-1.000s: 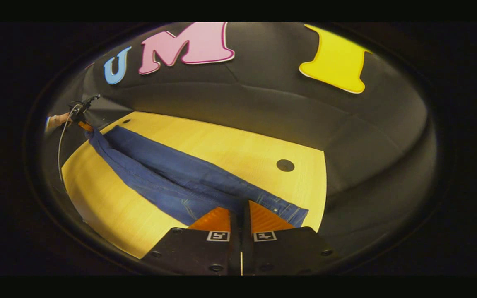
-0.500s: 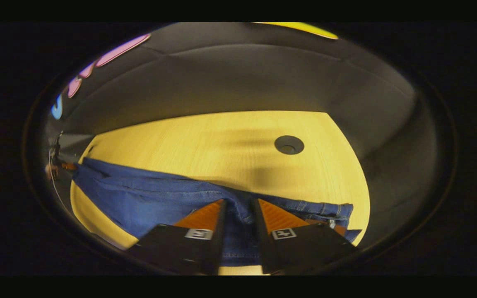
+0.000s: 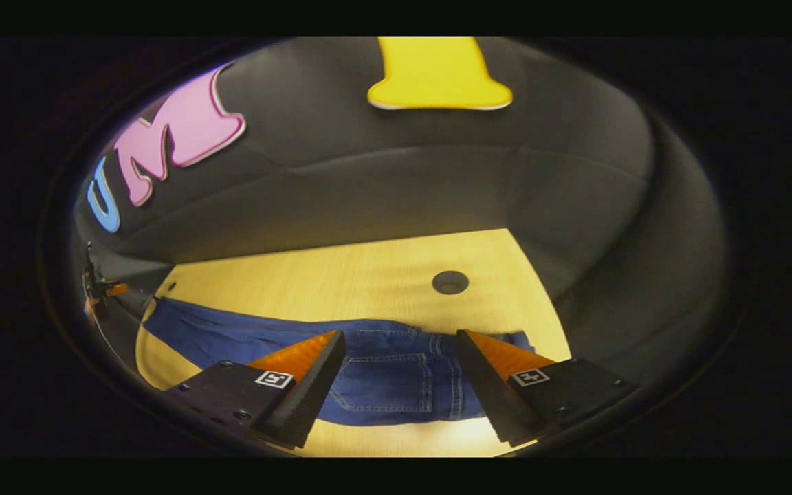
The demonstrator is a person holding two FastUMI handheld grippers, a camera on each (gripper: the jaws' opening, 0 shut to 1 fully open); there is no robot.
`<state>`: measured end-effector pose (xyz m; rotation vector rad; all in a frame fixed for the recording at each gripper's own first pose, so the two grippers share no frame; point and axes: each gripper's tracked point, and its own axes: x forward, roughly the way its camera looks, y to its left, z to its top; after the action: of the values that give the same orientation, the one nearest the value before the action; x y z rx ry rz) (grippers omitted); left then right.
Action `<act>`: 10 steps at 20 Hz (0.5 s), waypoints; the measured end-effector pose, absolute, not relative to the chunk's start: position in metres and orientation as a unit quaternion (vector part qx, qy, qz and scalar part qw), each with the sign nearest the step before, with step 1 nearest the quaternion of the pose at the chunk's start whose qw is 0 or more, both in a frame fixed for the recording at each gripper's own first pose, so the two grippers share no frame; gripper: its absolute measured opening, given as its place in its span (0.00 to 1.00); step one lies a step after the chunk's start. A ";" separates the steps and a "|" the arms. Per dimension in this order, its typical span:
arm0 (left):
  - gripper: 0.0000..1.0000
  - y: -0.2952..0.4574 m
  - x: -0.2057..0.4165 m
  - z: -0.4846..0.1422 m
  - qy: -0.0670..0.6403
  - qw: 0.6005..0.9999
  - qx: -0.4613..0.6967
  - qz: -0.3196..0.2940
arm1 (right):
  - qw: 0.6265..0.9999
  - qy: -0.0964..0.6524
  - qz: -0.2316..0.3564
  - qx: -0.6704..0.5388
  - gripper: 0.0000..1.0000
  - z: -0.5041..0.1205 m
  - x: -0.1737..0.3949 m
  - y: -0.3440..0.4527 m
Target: Grasp the waist and the cuffs of the jeans and fold them to make the two legs overlap; first hold the waist and fold one-third of the jeans toward the cuffs, then hold the cuffs and fold the remaining one-third in the same direction to finish folding.
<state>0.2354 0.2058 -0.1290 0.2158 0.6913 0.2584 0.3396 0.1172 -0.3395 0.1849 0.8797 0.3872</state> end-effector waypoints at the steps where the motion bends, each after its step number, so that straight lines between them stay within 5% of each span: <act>1: 0.98 0.190 0.230 -0.109 0.322 0.933 0.107 0.117 | 0.877 0.440 0.160 0.105 0.98 -0.340 0.333 0.103; 7: 0.98 0.100 0.190 -0.064 0.281 0.956 0.075 0.021 | 0.805 0.531 -0.030 0.261 0.98 -0.388 0.272 0.029; 10: 0.98 0.076 0.173 -0.047 0.272 0.958 0.086 0.002 | 0.774 0.550 -0.075 0.303 0.98 -0.408 0.254 0.015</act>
<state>0.1731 0.0756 -0.0470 0.1751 0.5523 0.0045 0.2538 0.0146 -0.4081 0.6565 1.1915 -0.1618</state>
